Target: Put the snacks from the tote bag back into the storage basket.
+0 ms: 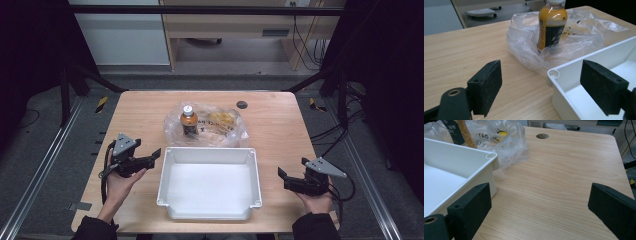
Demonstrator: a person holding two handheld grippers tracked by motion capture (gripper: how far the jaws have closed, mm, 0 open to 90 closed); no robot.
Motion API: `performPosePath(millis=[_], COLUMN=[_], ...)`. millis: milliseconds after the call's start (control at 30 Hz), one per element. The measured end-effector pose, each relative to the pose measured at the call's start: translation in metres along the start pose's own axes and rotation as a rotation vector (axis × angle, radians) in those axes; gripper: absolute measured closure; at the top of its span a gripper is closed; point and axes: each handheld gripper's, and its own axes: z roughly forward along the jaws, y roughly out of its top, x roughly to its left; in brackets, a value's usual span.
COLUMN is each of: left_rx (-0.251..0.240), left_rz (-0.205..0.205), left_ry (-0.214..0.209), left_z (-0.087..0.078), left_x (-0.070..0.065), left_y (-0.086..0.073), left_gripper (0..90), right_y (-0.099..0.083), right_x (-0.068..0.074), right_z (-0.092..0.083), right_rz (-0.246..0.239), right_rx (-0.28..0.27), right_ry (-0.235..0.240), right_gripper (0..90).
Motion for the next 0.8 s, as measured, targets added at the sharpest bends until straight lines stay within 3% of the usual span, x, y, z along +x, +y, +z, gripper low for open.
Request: performPosePath(millis=[800], left_rx=[-0.002], left_rz=[0.051], left_ry=[-0.023], left_z=[0.033], left_x=[-0.027], left_y=[0.024], left_gripper=[18.9], right_y=[0.000], right_x=[0.001], right_z=[0.001], right_rz=[0.000], right_rx=[0.003], right_ry=[0.004], right_gripper=[4.8])
